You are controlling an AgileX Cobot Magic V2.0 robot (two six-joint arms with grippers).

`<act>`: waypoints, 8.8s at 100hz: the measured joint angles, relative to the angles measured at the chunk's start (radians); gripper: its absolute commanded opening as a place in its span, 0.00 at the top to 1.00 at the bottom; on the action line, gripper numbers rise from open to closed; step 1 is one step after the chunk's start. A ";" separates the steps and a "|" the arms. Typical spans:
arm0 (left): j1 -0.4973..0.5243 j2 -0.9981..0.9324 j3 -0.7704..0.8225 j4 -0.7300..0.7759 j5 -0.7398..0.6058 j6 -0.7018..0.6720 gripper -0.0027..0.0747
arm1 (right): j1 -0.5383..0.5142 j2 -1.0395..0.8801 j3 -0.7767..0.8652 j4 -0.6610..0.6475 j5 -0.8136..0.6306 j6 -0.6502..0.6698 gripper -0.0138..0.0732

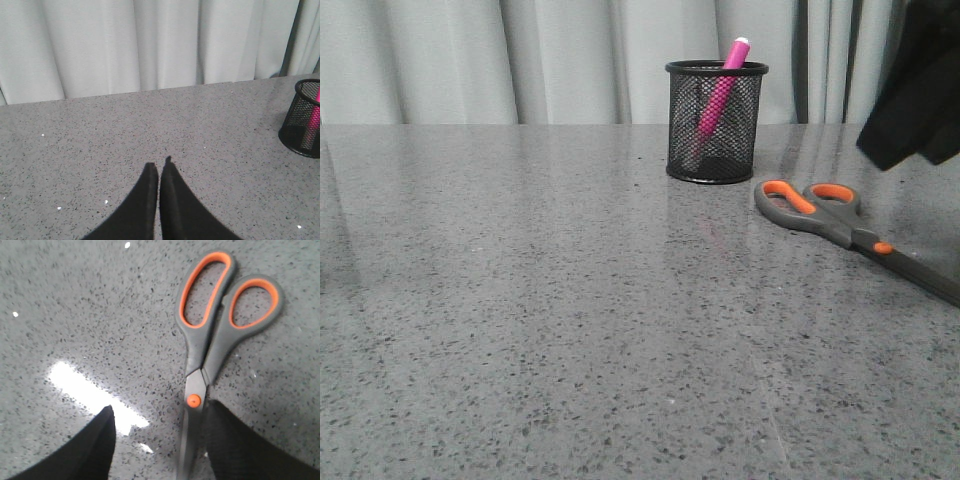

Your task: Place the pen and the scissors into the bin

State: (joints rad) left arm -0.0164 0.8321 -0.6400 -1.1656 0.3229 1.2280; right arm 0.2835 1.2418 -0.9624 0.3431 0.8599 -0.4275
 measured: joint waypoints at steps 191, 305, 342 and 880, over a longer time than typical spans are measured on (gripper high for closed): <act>0.000 0.000 0.004 -0.005 -0.002 0.000 0.99 | 0.127 0.318 -0.175 -0.325 0.030 0.268 0.93; 0.000 0.000 0.004 -0.007 -0.002 -0.002 0.99 | 0.127 0.437 -0.163 -0.290 -1.314 0.268 0.93; 0.000 0.000 0.004 -0.007 -0.002 -0.002 0.99 | 0.127 0.506 -0.165 -0.290 -1.272 0.268 0.81; -0.037 -0.836 0.642 1.100 -0.273 -1.195 0.99 | -0.189 -1.211 0.960 -0.271 -0.848 0.276 0.93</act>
State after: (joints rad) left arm -0.0535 -0.0042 0.0016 -0.0657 0.0501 0.0332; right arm 0.0940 0.0303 -0.0027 0.0718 0.0120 -0.1518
